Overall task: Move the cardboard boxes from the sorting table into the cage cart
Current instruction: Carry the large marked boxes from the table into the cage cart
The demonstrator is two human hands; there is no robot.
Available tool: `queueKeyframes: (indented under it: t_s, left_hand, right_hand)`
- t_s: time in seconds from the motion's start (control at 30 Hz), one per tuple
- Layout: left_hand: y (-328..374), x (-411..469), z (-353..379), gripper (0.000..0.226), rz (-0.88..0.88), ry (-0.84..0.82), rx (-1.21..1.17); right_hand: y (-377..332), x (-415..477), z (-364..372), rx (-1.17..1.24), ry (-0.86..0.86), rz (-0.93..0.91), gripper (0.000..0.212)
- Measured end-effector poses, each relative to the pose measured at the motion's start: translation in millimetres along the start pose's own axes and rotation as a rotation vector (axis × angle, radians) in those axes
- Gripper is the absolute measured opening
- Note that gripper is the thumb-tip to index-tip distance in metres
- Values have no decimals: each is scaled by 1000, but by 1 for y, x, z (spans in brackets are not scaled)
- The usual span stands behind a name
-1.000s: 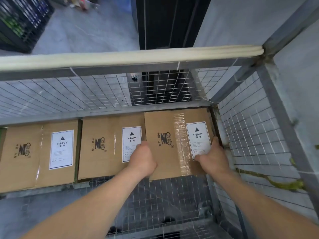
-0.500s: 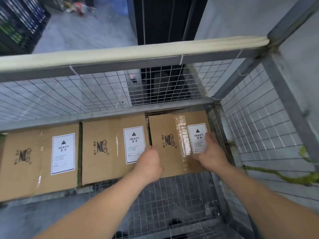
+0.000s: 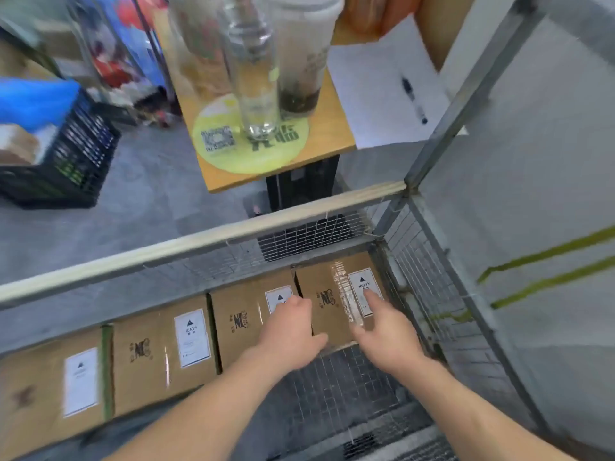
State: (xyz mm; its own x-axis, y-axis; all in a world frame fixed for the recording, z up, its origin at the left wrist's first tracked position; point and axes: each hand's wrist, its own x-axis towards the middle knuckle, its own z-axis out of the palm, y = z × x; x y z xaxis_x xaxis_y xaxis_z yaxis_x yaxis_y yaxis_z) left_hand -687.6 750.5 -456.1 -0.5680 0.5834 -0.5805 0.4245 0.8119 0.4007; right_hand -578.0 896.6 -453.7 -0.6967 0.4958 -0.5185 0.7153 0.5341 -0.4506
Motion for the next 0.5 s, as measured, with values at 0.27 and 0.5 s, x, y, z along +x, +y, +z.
queueKeyframes:
  t_s: [0.27,0.5]
  left_hand:
    - [67,-86,-105,64,231,121,179]
    - [136,-152,-138,67,370,199,276]
  right_hand:
    - [-55,-93,-80,-39,183,-51,75]
    - [-59,-178,-152,-72,320,-46,73]
